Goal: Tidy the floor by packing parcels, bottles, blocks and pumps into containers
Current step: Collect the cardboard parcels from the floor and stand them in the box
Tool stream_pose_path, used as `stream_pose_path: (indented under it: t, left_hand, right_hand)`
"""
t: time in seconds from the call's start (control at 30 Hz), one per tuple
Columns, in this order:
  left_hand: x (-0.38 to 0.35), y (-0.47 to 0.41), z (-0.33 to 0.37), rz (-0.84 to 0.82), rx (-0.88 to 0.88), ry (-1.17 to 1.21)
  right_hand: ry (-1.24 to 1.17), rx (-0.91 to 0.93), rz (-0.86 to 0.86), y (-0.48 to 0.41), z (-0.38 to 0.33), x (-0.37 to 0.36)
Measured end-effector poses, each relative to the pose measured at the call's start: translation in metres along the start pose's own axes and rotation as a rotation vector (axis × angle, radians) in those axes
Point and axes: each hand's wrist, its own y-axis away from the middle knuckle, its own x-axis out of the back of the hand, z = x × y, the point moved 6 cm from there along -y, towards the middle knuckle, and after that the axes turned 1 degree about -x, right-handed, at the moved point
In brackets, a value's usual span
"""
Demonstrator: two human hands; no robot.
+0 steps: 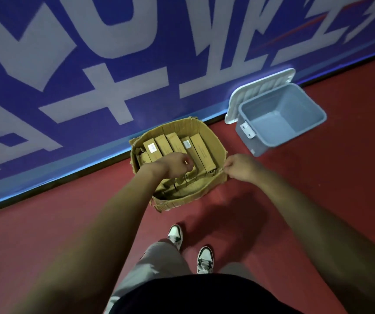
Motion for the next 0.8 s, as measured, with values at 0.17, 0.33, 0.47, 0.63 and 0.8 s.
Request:
stream_pose_path:
  t: [0.17,0.33,0.47,0.63,0.8]
  left_hand:
    - [-0.020,0.013,0.026,-0.104,-0.064,-0.121]
    - [-0.036,0.028,0.038,-0.169,-0.217,-0.274]
    - [-0.053,0.055,0.039,-0.241,-0.337,-0.324]
    - [-0.085,0.092,0.034,-0.319,-0.457,-0.377]
    - [-0.137,0.119,0.043,-0.442,-0.627,-0.552]
  right_hand:
    - [-0.092,-0.083,0.045,0.049,0.019,-0.011]
    - [-0.171,-0.192,0.113,0.098,0.023,-0.042]
    - [-0.375,-0.330,0.205,0.140,0.023,-0.087]
    - [-0.448,-0.551,0.230,0.198,0.023,-0.149]
    - [-0.522,-0.661,0.270,0.260,0.020,-0.205]
